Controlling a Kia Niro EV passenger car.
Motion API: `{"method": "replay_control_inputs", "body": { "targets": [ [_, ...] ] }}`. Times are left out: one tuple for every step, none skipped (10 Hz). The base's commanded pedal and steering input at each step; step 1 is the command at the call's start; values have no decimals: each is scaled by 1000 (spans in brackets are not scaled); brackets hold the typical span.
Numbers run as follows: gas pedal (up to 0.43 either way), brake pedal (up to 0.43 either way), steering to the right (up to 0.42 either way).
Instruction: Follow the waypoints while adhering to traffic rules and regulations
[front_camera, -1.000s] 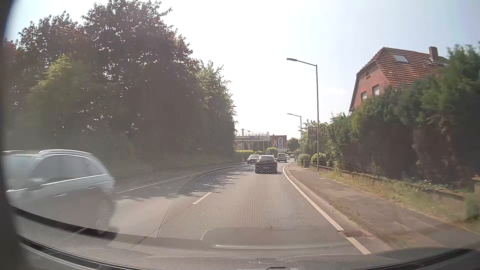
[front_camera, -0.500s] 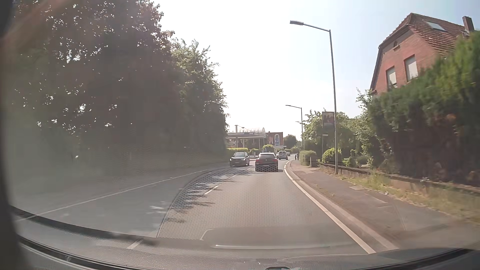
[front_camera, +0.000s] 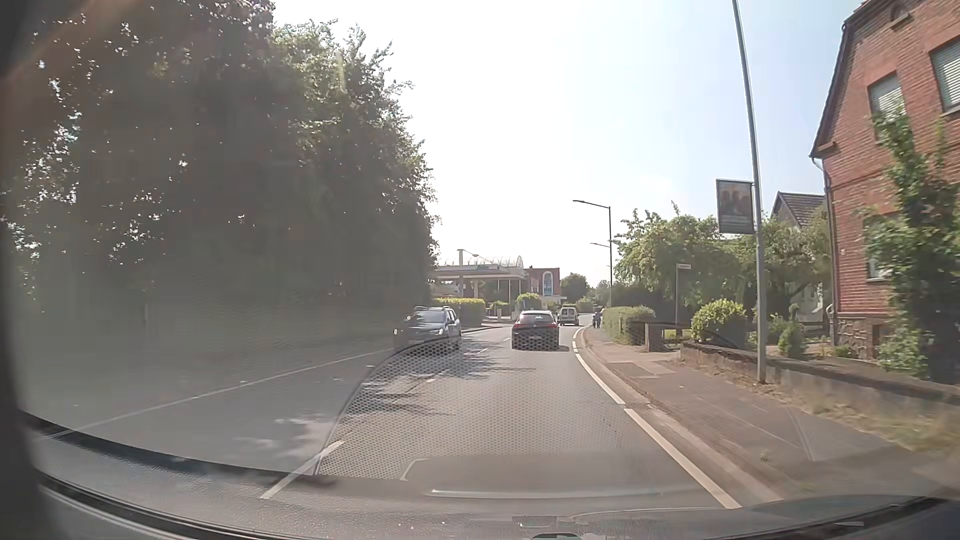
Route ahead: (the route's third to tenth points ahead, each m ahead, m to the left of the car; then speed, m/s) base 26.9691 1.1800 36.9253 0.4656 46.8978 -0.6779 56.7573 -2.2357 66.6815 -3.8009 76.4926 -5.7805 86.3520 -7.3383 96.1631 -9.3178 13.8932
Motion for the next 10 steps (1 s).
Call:
{"method": "replay_control_inputs", "body": {
  "targets": [
    [169,0,10],
    [169,0,10],
    [169,0,10],
    [169,0,11],
    [157,0,12],
    [157,0,13],
    [150,0,14],
    [150,0,15],
    [150,0,15],
    [150,0,15]
  ]
}}
